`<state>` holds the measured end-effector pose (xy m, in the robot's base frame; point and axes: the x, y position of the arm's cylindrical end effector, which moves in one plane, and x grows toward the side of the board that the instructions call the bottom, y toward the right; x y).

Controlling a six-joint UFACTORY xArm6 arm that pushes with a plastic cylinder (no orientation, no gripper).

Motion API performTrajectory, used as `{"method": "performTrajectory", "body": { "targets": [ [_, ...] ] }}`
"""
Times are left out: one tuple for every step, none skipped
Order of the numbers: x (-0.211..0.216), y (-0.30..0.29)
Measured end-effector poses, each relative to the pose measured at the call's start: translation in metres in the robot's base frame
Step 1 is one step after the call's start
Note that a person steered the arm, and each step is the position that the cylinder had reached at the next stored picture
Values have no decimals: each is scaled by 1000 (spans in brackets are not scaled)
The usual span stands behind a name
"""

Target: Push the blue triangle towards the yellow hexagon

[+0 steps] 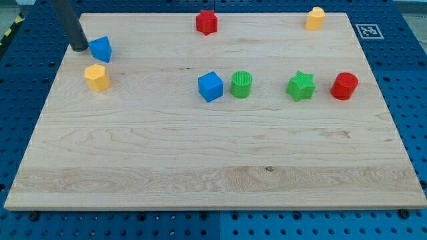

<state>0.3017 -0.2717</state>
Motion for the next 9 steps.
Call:
{"method": "performTrajectory", "body": {
  "targets": [
    [-4, 0],
    [-5, 4],
    [-5, 27],
    [-3, 40],
    [7, 40],
    [22, 40],
    [27, 47],
    [28, 61],
    [32, 70]
  ]
}}
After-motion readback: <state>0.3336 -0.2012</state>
